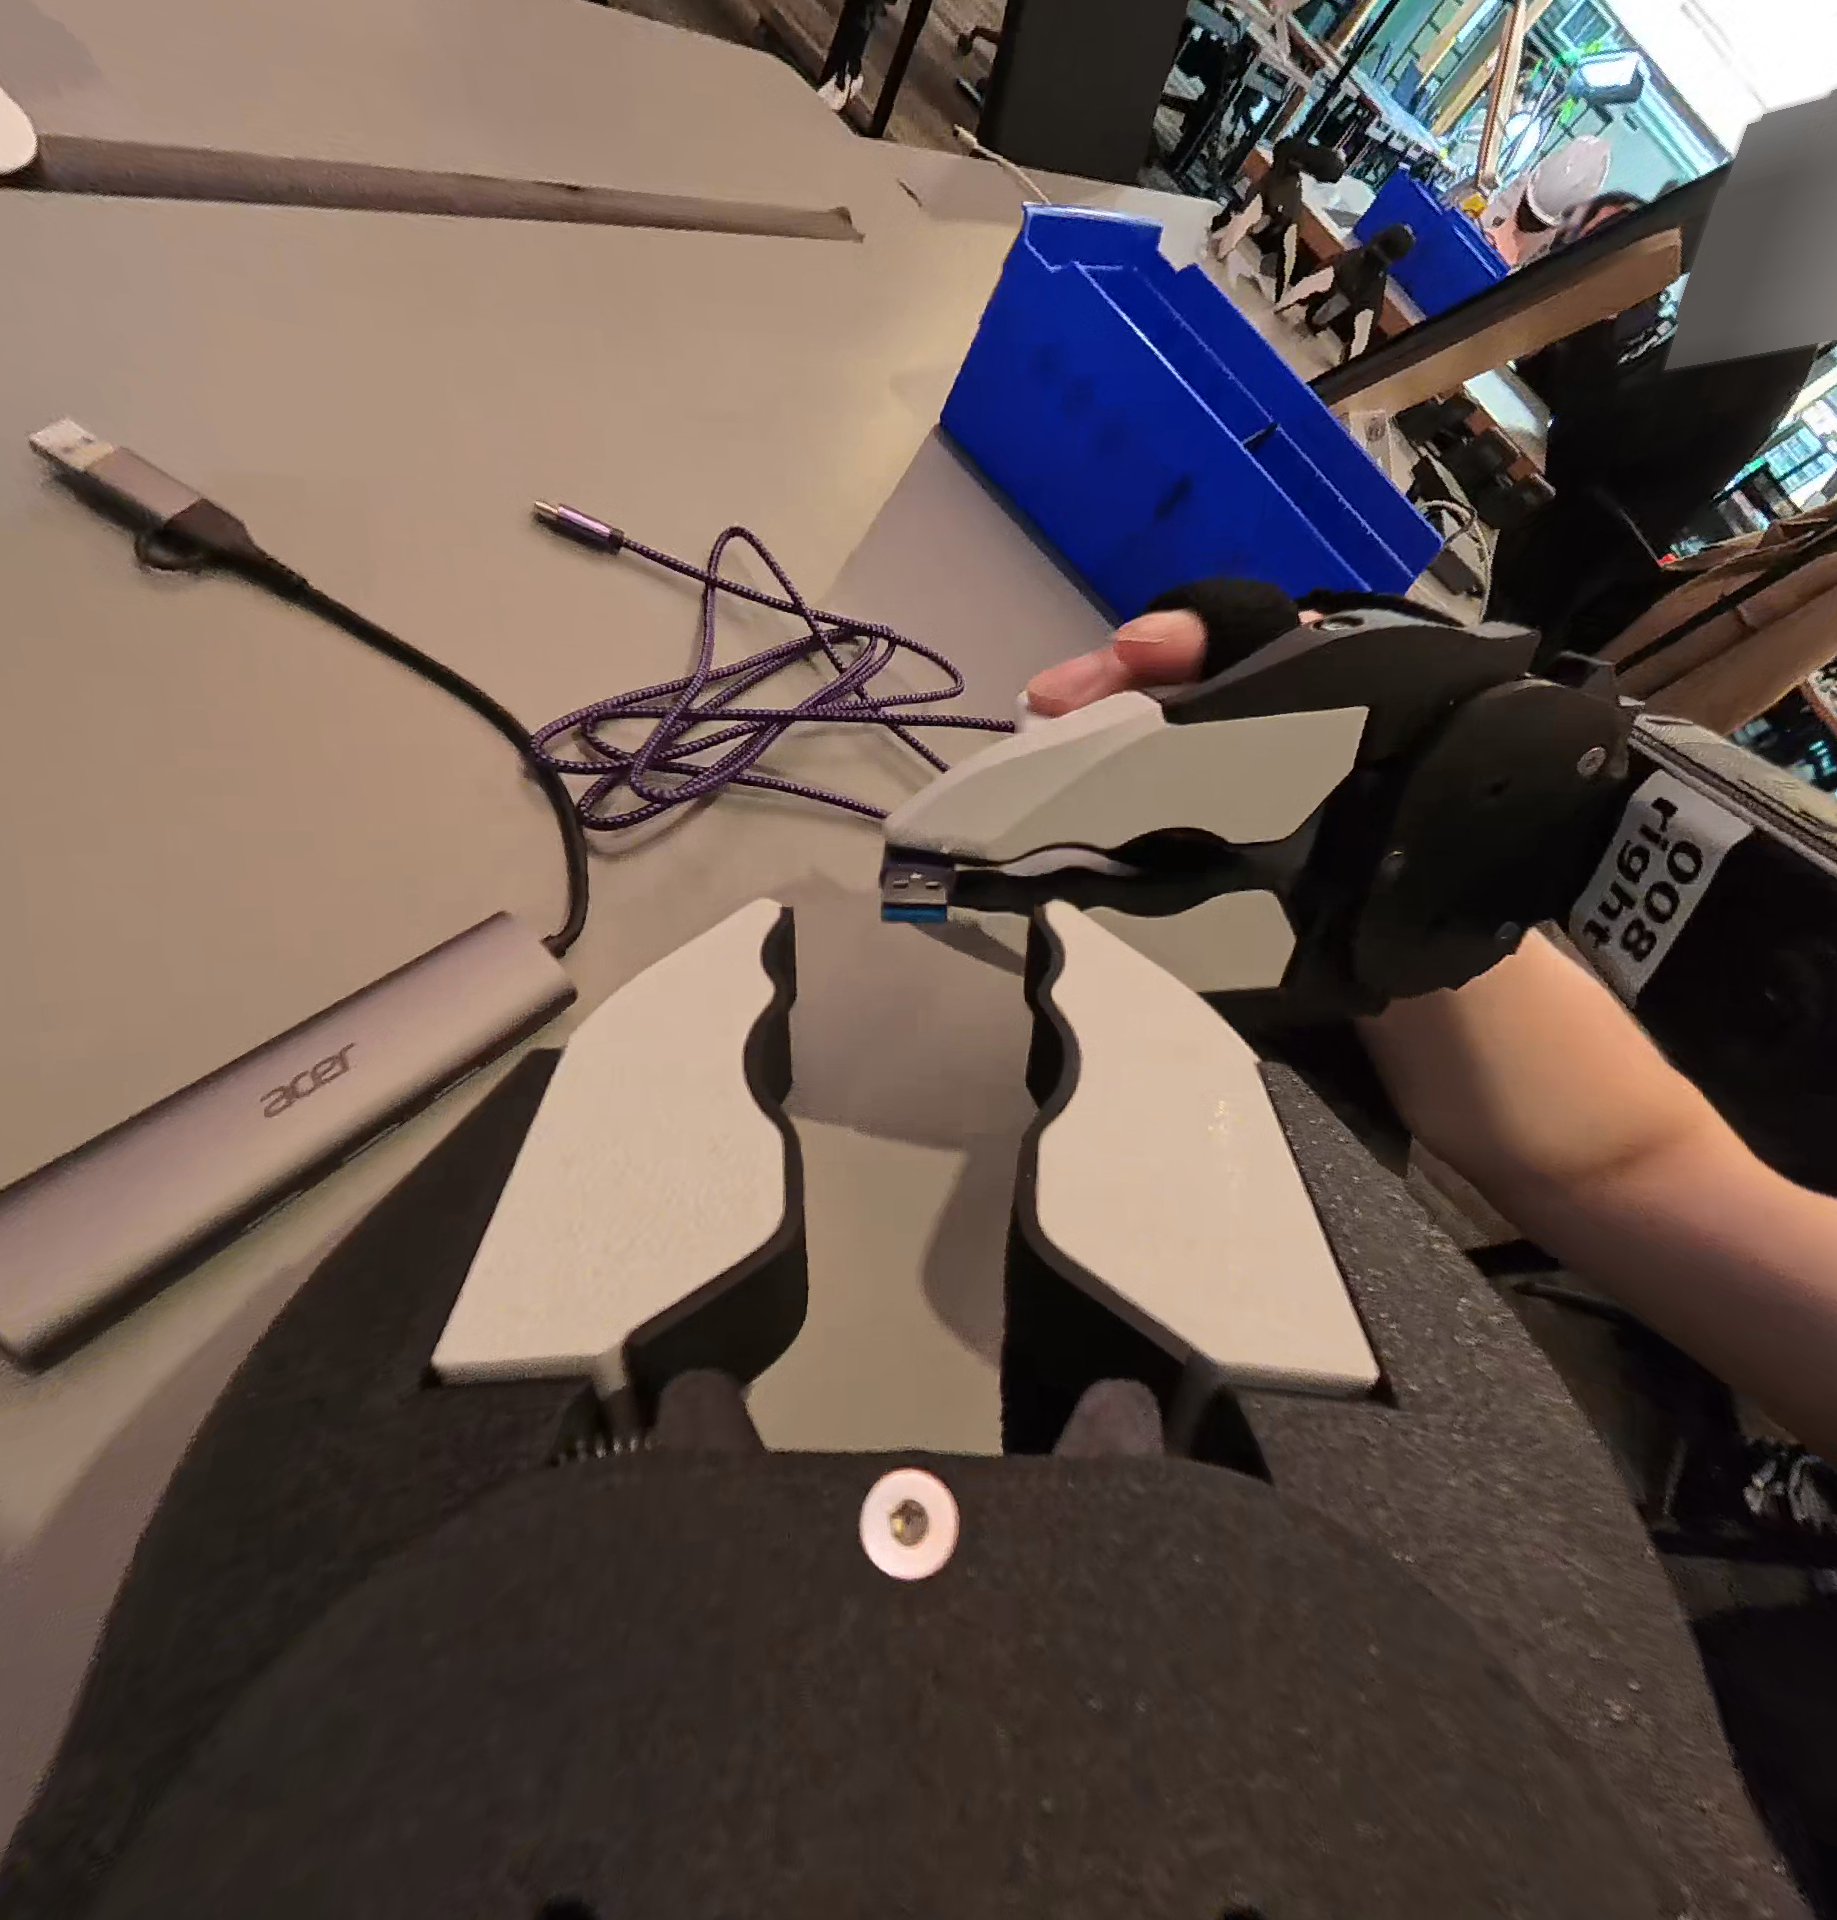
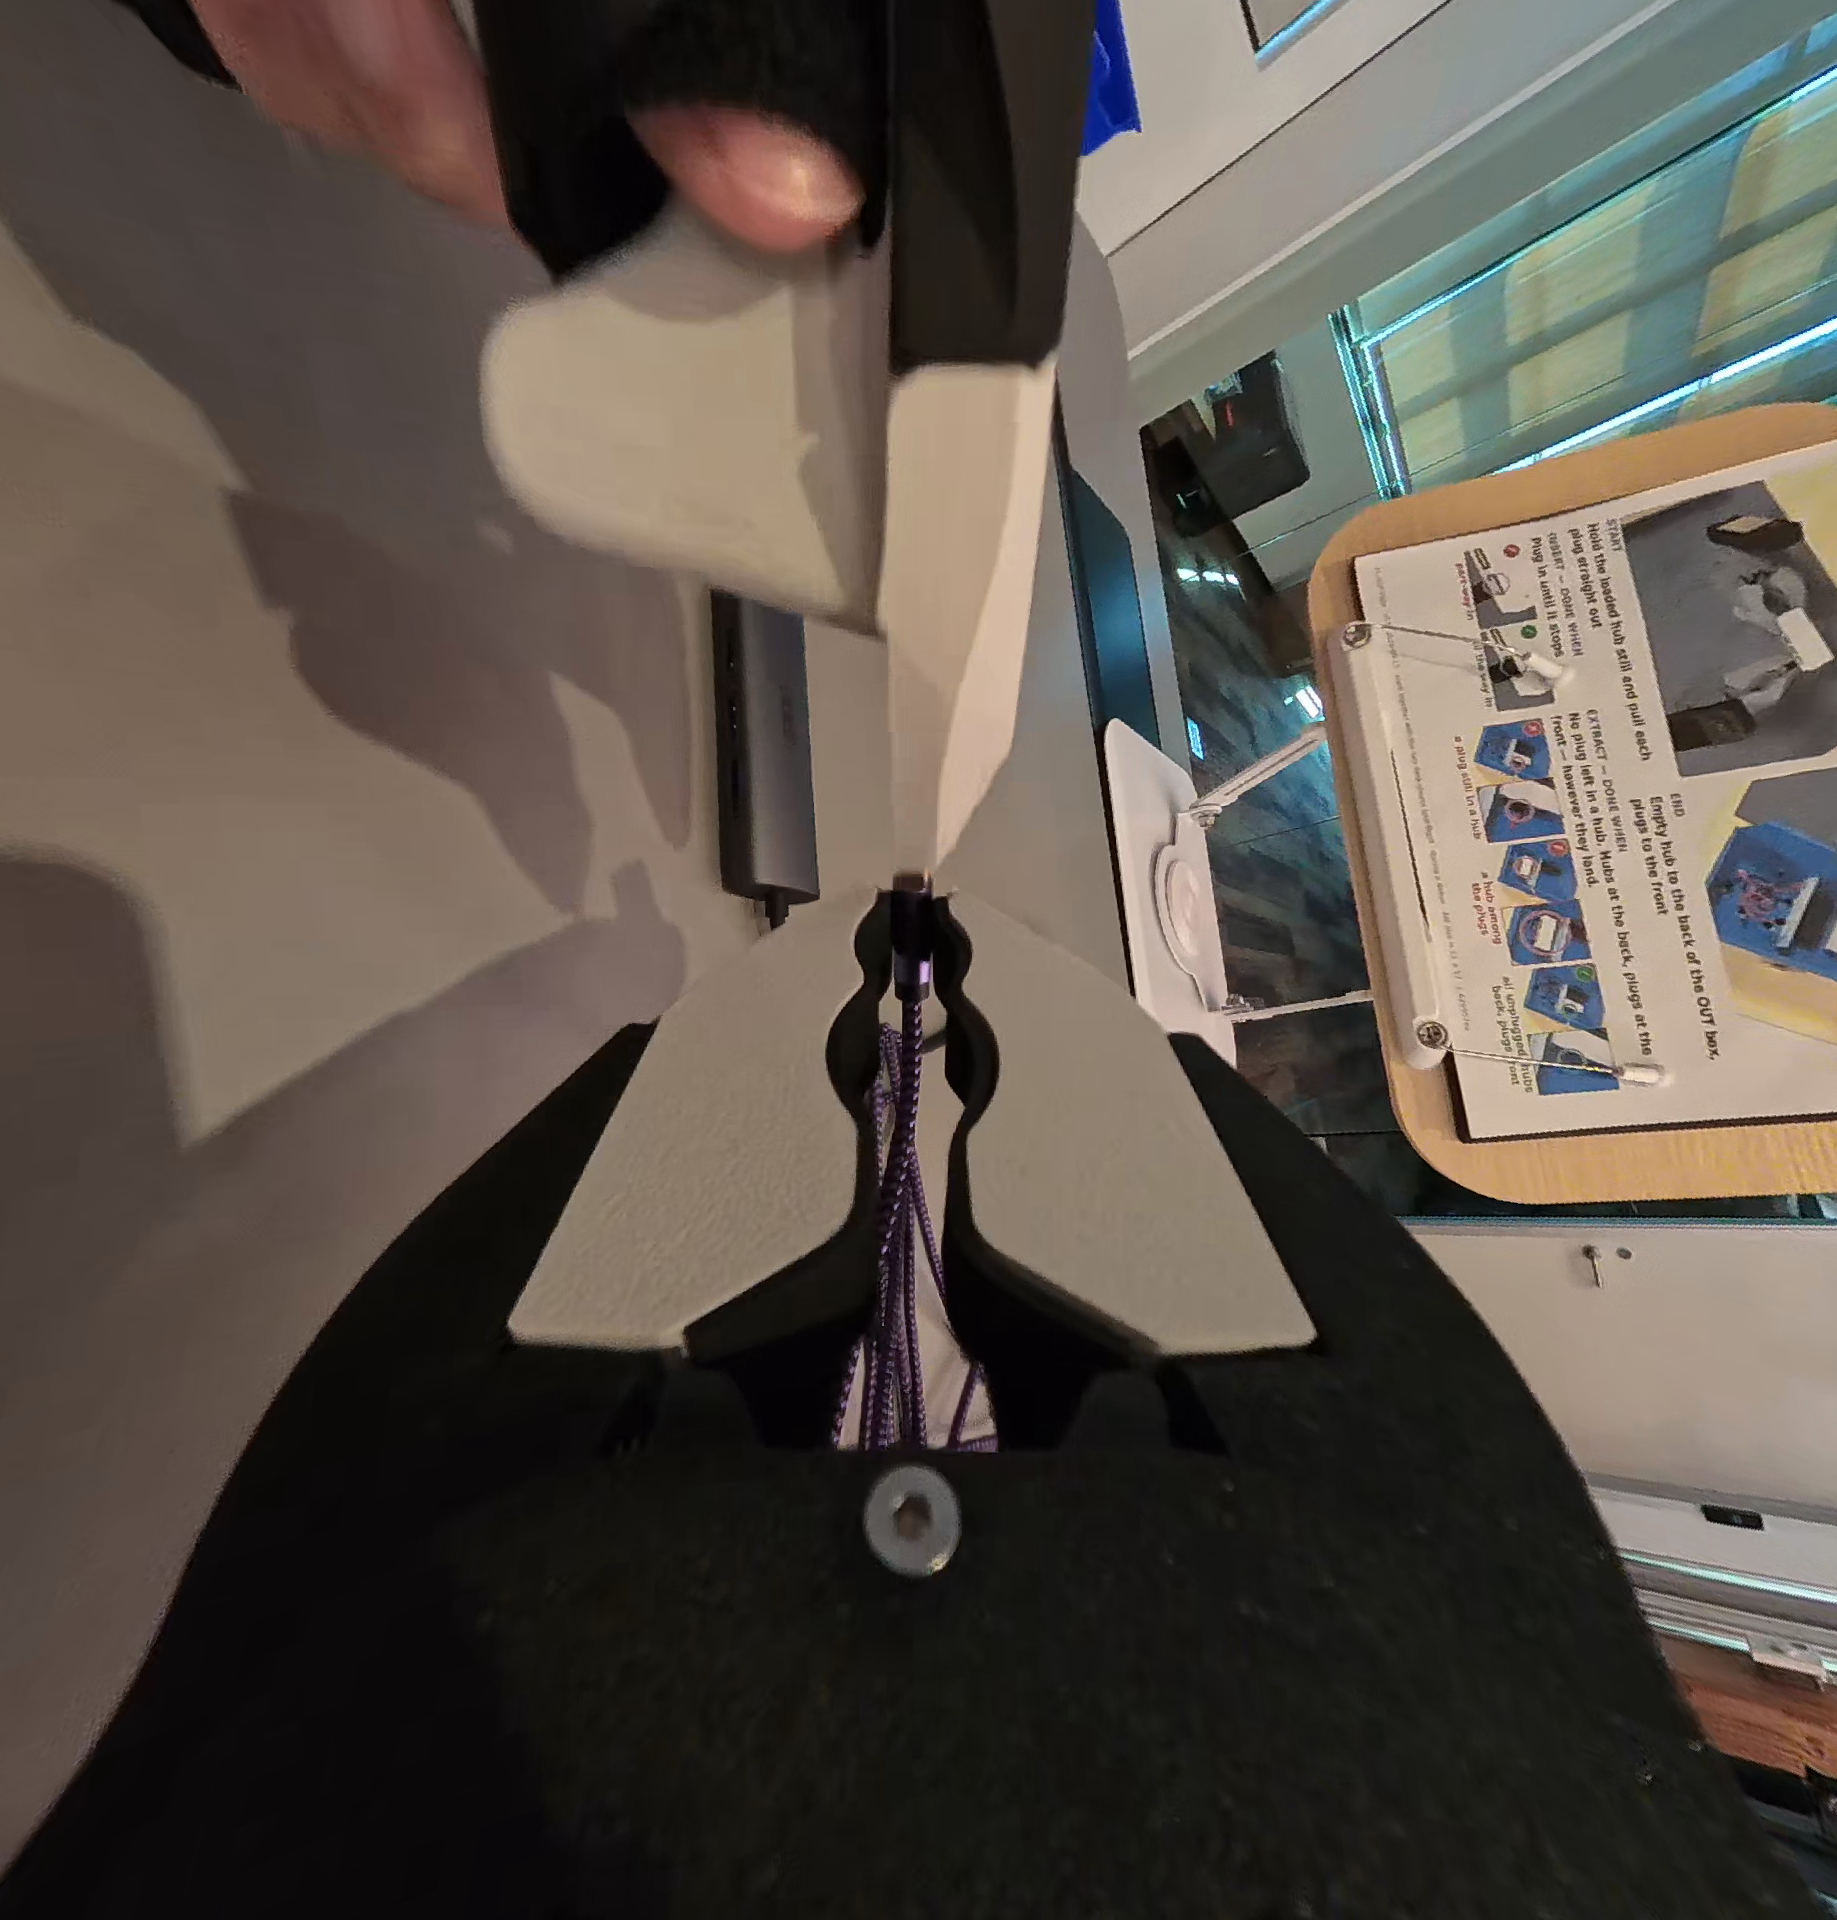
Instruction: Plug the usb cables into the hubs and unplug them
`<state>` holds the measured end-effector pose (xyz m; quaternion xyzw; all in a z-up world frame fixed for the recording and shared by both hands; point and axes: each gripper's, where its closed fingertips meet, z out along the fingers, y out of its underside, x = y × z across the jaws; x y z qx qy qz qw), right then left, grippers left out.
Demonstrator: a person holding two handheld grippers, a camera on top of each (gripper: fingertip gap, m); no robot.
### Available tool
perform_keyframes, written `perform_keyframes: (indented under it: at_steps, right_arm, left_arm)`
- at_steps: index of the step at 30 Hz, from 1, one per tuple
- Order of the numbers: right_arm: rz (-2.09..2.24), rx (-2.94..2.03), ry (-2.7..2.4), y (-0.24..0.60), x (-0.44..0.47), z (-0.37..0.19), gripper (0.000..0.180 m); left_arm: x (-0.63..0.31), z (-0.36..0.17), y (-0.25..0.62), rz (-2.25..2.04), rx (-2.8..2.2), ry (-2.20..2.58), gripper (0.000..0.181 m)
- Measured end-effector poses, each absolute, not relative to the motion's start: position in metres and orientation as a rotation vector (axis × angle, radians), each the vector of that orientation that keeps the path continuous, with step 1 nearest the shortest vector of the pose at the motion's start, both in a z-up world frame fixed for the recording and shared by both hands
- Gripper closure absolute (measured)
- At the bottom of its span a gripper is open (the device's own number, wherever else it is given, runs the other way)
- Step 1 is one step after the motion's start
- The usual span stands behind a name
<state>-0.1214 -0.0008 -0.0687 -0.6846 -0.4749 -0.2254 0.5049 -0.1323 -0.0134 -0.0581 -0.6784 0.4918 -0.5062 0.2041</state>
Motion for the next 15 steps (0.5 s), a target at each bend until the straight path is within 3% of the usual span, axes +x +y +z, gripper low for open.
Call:
perform_keyframes:
  at_steps: [4,7,13,15]
  right_arm:
    - [-0.582,-1.655,-1.128,0.0001,-0.1181,-0.0681,0.173]
    - [-0.568,-1.655,-1.114,-0.001,-0.1185,-0.0669,0.173]
    - [-0.549,-1.624,-1.072,-0.0004,-0.1229,-0.0656,0.172]
    - [-0.439,-1.645,-1.028,-0.0024,-0.1261,-0.0664,0.157]
  left_arm:
    - [-0.1228,-0.062,-0.0131,-1.341,-1.844,1.397,0.144]
    - [-0.1205,-0.0597,-0.0157,-1.357,-1.792,1.426,0.168]
    - [-0.1232,-0.0585,-0.0152,-1.338,-1.746,1.487,0.169]
    - [-0.1256,-0.0551,-0.0145,-1.347,-1.727,1.506,0.169]
